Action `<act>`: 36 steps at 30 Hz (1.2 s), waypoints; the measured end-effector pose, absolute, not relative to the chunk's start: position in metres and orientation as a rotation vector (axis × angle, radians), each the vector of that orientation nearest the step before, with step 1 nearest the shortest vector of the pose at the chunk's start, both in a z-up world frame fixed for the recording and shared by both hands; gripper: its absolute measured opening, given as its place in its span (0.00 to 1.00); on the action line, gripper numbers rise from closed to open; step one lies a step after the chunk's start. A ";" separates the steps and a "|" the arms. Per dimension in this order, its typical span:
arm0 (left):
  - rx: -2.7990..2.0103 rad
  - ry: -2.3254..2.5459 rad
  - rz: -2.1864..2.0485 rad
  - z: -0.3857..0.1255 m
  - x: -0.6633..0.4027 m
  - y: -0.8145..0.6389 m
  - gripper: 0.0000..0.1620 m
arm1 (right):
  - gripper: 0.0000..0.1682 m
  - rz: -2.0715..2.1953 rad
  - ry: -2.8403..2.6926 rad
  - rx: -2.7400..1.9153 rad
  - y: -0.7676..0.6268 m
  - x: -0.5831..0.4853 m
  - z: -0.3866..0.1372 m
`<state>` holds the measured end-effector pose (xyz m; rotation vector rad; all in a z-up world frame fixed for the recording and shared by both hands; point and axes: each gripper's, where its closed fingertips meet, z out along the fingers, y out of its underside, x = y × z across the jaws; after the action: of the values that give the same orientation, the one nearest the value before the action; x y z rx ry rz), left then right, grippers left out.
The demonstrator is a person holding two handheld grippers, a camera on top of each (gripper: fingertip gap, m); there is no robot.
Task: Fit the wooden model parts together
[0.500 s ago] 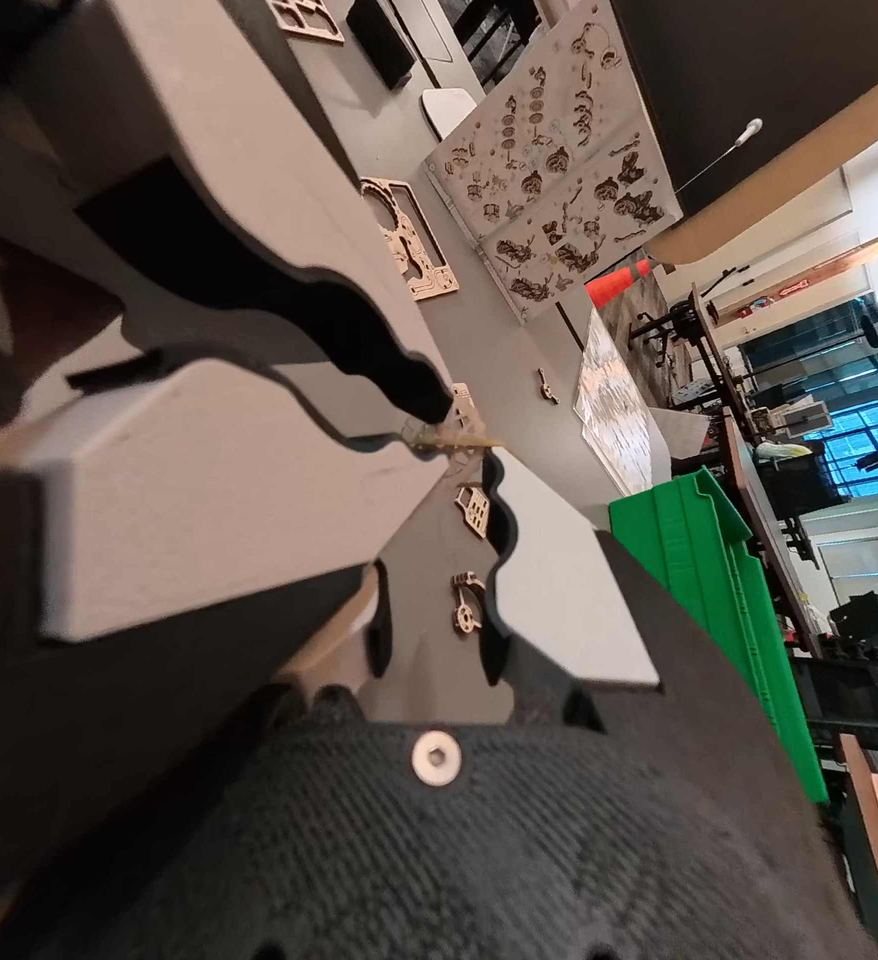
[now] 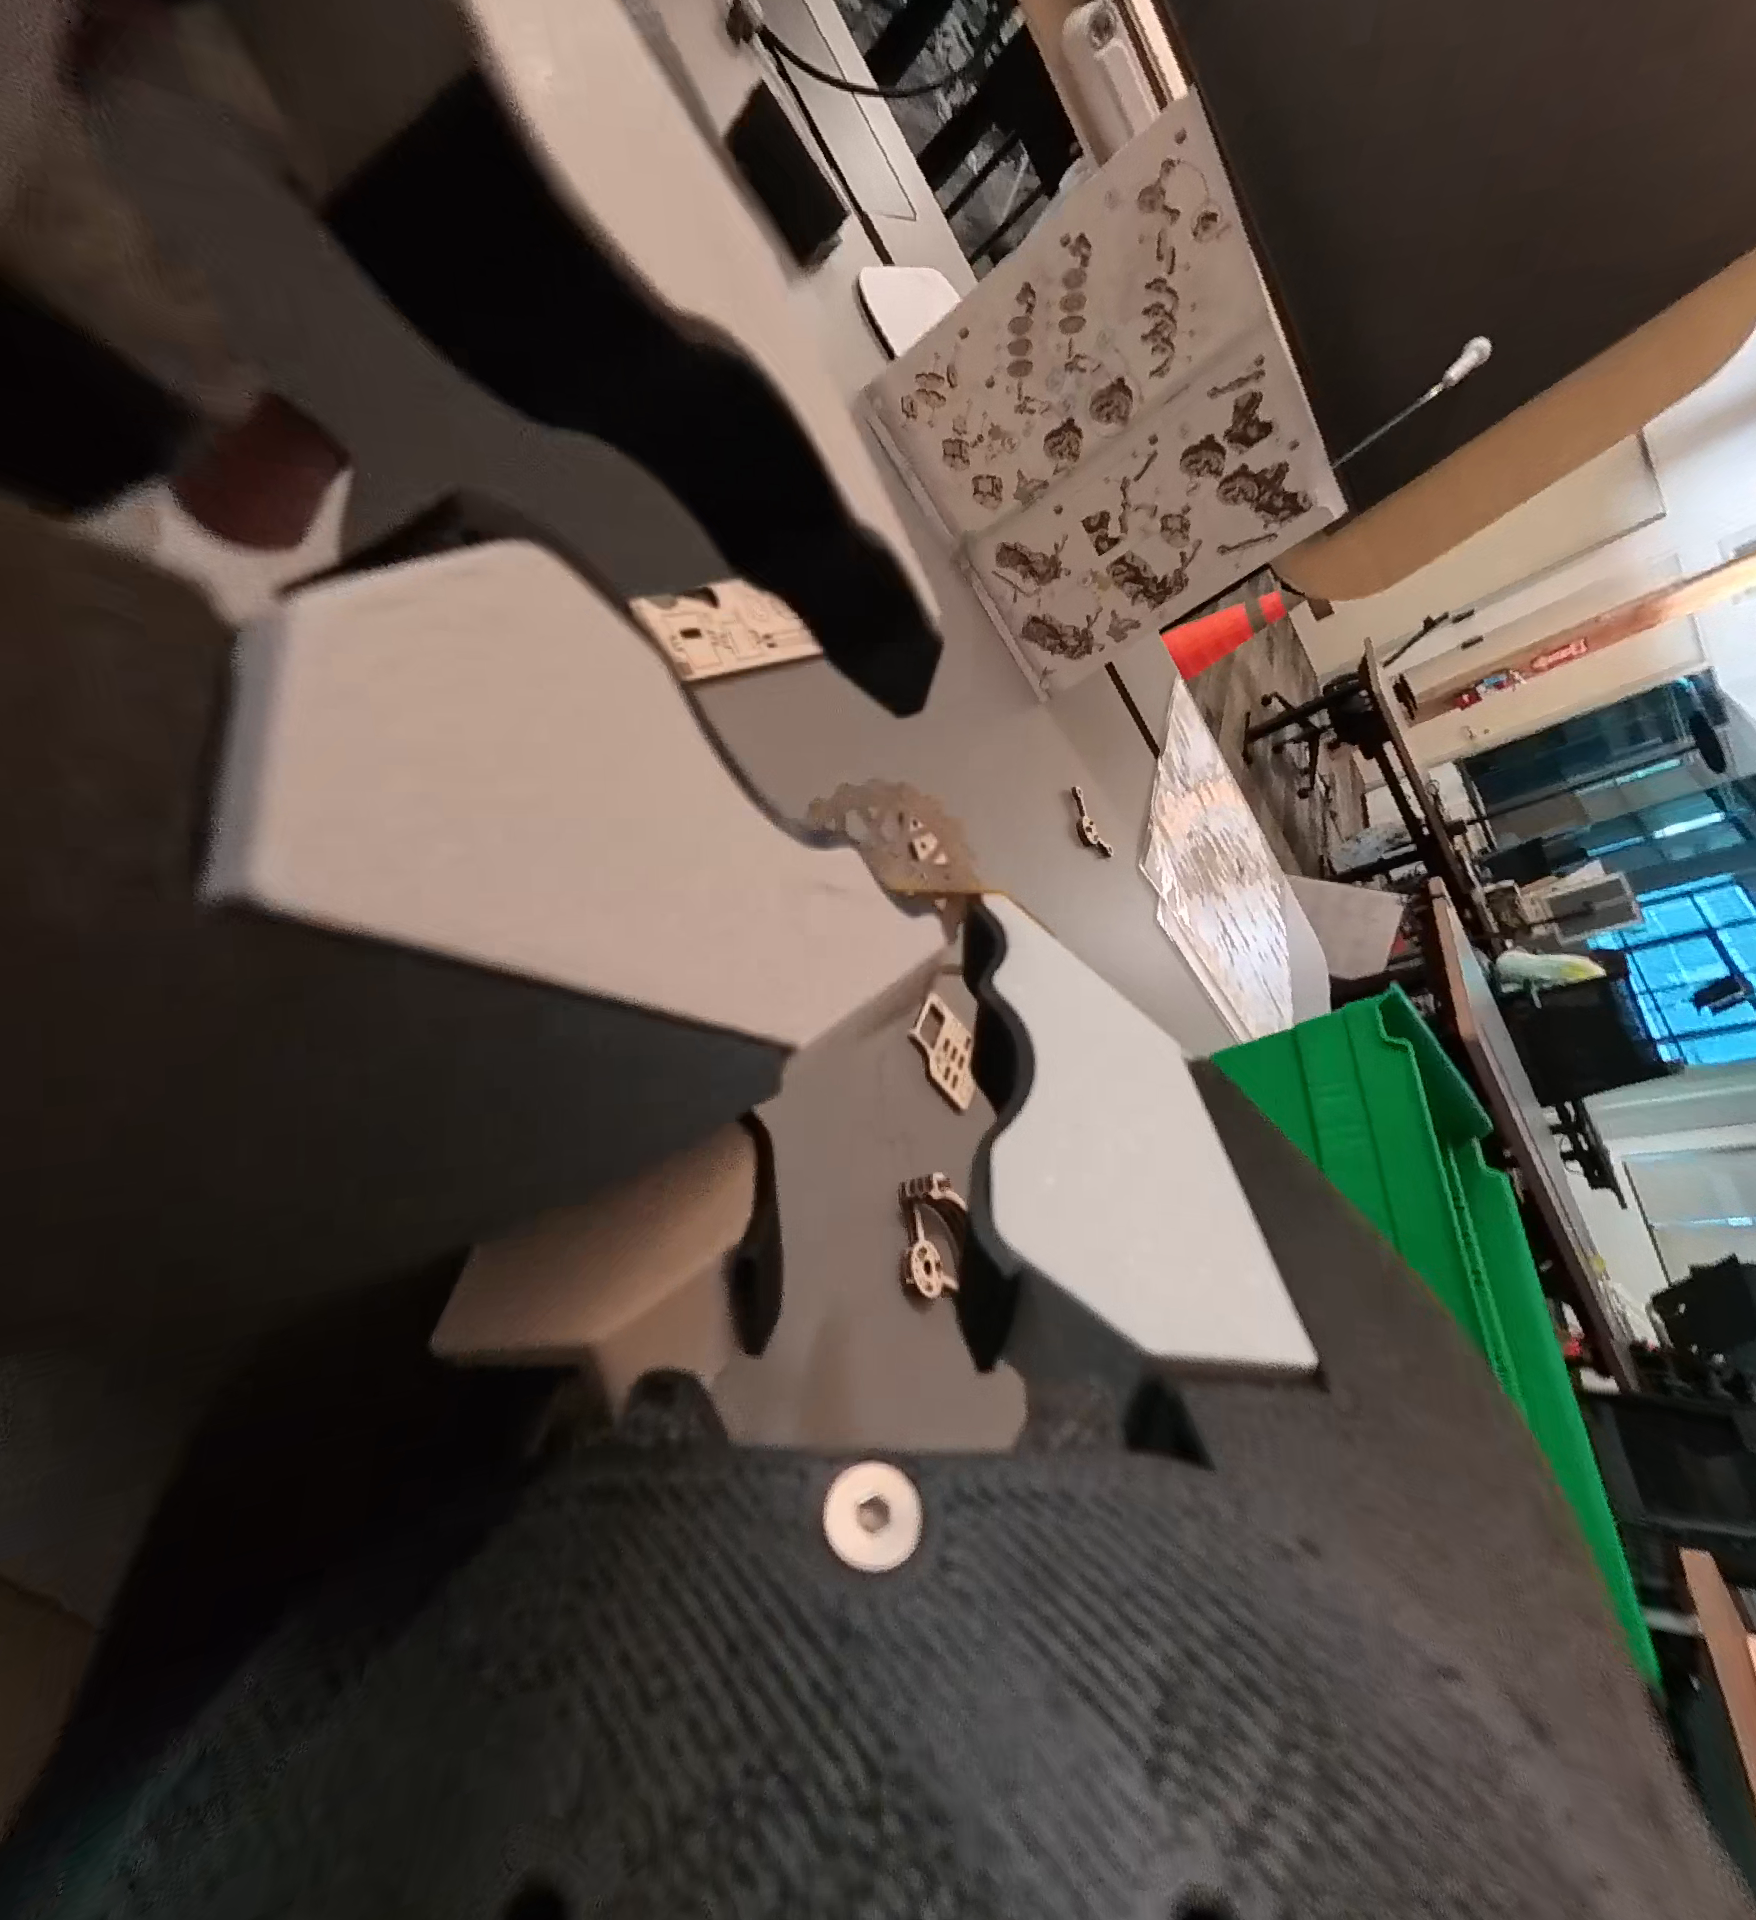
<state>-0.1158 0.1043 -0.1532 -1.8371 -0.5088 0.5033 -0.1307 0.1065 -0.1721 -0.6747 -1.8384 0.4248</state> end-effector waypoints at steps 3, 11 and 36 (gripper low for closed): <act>-1.850 -0.504 0.413 -0.156 -0.113 0.106 0.23 | 0.20 0.450 -1.870 -0.621 0.102 -0.129 -0.175; -1.914 -0.549 0.047 -0.168 -0.103 0.103 0.10 | 0.20 0.528 -1.971 -0.483 0.097 -0.120 -0.180; -1.863 -0.611 -0.171 -0.167 -0.090 0.110 0.00 | 0.20 0.585 -2.136 -0.434 0.101 -0.107 -0.184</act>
<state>-0.0904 0.1099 -0.1671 -1.8627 -0.6109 -0.1713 -0.1073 0.1011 -0.1836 -0.4339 -2.1362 0.5854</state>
